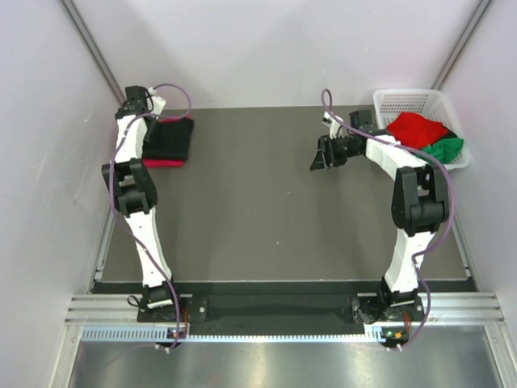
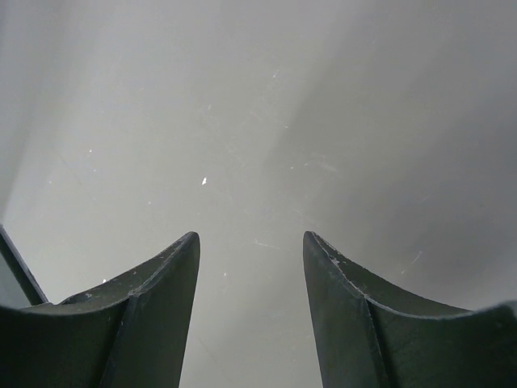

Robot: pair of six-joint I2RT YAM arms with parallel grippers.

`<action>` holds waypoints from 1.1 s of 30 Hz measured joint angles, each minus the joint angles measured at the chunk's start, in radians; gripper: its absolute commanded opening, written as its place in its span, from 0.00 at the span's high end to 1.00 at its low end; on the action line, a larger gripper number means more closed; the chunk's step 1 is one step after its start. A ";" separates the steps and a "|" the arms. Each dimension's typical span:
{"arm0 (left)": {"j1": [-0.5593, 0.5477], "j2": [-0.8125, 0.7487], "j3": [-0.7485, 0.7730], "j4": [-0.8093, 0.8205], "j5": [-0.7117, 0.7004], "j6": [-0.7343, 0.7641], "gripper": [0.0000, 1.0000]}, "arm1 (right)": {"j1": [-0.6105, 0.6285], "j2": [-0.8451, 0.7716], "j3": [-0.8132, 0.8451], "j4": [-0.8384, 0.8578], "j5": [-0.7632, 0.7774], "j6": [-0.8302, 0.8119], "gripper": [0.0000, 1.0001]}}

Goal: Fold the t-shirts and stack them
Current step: Neatly place the folded tshirt to the corner

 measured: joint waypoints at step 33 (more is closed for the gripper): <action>-0.456 -0.310 -0.269 0.221 0.272 -0.555 0.01 | 0.018 -0.130 0.112 0.033 0.431 0.115 0.00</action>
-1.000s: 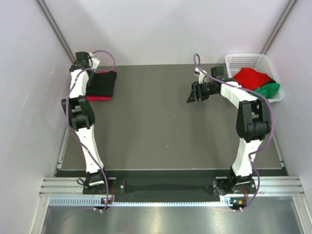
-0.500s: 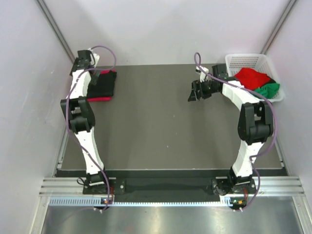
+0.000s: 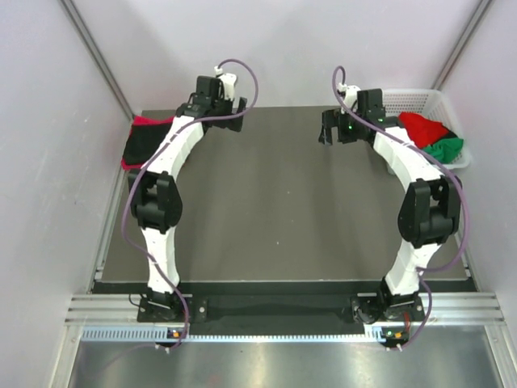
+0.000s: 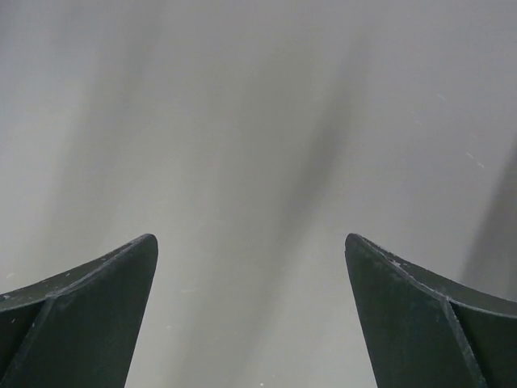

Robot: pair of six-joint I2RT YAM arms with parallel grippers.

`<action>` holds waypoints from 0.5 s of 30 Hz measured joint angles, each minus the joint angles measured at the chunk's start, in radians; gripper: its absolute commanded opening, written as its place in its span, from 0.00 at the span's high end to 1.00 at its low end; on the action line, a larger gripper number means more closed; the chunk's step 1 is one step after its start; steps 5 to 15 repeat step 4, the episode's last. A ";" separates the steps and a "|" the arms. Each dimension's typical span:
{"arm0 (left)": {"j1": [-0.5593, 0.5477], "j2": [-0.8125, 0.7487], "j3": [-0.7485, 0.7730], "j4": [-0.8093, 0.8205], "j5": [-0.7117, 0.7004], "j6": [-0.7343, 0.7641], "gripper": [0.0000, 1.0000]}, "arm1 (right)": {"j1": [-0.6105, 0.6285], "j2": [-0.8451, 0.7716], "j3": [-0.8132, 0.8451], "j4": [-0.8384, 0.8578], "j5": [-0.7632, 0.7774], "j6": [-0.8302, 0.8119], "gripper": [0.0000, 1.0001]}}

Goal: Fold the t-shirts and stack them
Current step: Neatly place the folded tshirt to the corner

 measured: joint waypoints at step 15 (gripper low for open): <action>0.016 0.016 -0.002 -0.018 0.051 -0.083 0.01 | 0.031 0.000 -0.022 0.001 0.114 -0.023 0.00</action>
